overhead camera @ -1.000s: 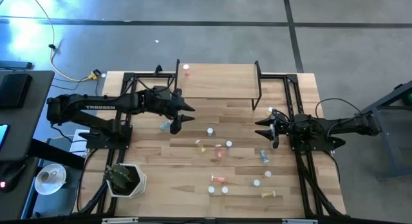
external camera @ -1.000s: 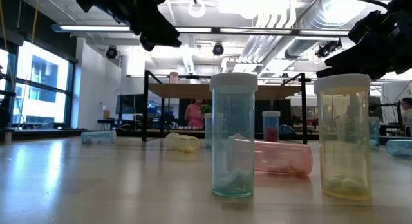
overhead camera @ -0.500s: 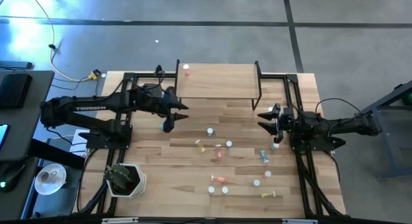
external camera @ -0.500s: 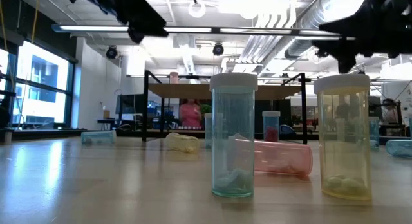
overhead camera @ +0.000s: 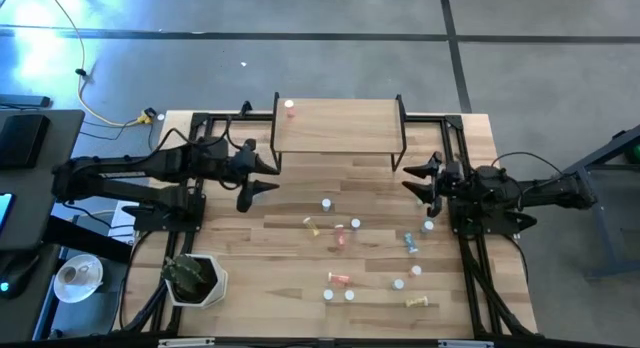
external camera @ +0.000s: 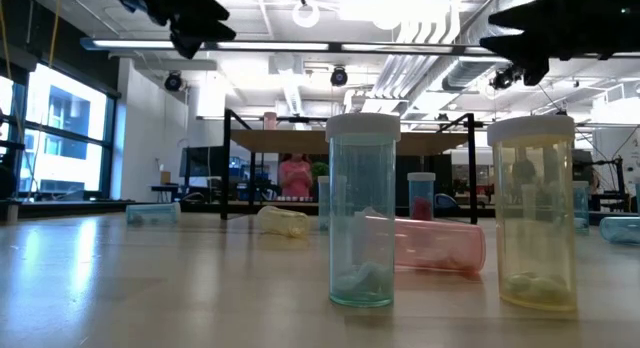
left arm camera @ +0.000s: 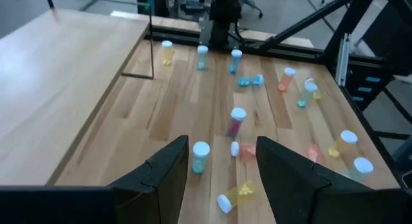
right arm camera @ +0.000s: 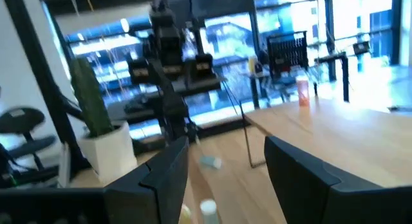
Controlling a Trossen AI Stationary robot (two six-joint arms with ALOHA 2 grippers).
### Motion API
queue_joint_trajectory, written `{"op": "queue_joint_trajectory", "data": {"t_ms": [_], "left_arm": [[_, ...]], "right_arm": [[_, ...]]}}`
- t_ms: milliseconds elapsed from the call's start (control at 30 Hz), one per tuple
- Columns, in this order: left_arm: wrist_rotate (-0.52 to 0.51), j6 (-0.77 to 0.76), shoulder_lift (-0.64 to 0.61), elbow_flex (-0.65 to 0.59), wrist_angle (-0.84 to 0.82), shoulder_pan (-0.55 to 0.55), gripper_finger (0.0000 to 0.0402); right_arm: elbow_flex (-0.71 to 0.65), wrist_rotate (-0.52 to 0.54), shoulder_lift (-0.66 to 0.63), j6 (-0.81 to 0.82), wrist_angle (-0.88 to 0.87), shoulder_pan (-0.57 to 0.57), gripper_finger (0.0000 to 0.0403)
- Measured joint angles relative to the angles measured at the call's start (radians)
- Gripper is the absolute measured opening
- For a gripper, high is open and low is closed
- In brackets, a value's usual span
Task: Pick and place medicine bottles onto shelf by color
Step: Put the blue pill bottle on the shelf
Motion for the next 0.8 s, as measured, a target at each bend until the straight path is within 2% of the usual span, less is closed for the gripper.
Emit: {"op": "queue_joint_trajectory", "data": {"t_ms": [333, 600, 800], "left_arm": [[-0.002, -0.001, -0.065, -0.076, 0.064, 0.002, 0.0172], [-0.004, -0.013, -0.065, -0.077, 0.074, 0.002, 0.0172], [-0.006, -0.054, -0.065, -0.077, 0.082, 0.002, 0.0172]], "right_arm": [[0.048, -0.003, 0.189, 0.040, -0.051, -0.052, 0.0195], [0.049, 0.025, 0.355, -0.004, 0.043, -0.055, 0.0198], [0.049, -0.008, 0.435, 0.000, 0.059, -0.055, 0.0220]]}}
